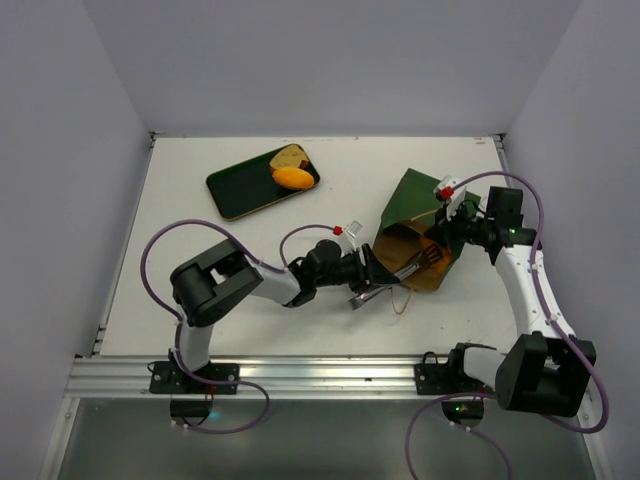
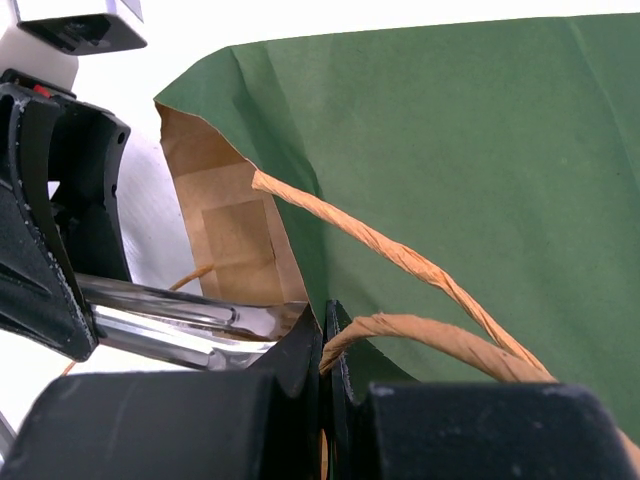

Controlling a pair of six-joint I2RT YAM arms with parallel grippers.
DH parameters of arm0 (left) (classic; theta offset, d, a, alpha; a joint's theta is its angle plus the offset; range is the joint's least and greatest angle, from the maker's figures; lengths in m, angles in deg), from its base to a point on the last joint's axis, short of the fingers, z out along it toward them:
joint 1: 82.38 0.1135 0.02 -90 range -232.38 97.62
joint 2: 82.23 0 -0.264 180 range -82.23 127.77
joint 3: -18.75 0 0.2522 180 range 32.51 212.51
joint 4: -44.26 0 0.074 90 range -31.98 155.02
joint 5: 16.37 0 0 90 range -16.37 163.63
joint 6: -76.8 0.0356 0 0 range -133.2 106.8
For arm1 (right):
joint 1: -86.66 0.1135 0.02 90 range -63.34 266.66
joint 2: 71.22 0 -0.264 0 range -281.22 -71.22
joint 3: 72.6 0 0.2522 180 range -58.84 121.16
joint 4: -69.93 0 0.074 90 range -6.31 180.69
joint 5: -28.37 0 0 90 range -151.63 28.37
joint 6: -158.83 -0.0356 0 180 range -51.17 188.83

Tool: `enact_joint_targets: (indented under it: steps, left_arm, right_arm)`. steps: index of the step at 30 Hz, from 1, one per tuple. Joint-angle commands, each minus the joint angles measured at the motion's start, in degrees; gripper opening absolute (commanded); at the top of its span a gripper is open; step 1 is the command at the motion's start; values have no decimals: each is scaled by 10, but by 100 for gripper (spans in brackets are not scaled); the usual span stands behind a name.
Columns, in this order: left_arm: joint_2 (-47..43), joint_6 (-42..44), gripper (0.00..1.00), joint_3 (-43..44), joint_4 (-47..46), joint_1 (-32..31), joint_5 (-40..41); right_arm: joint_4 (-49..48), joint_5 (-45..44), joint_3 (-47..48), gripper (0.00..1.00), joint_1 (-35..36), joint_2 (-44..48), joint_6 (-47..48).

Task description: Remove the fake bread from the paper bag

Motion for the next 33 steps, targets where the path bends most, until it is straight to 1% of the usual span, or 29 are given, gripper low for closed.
enact_joint_targets:
  steps: [1, 11, 17, 33]
  left_arm:
    - [2, -15, 54, 13, -50, 8, -9]
    - [10, -17, 54, 32, -7, 12, -13]
    - [3, -13, 55, 33, -6, 18, -13]
    - [30, -27, 58, 58, 2, 28, -27]
  right_arm:
    - [-15, 33, -2, 0, -1, 16, -2]
    - [-16, 35, -2, 0, 0, 16, -3]
    - [-16, 37, -2, 0, 0, 15, -2]
    - [-16, 40, -3, 0, -1, 15, -2]
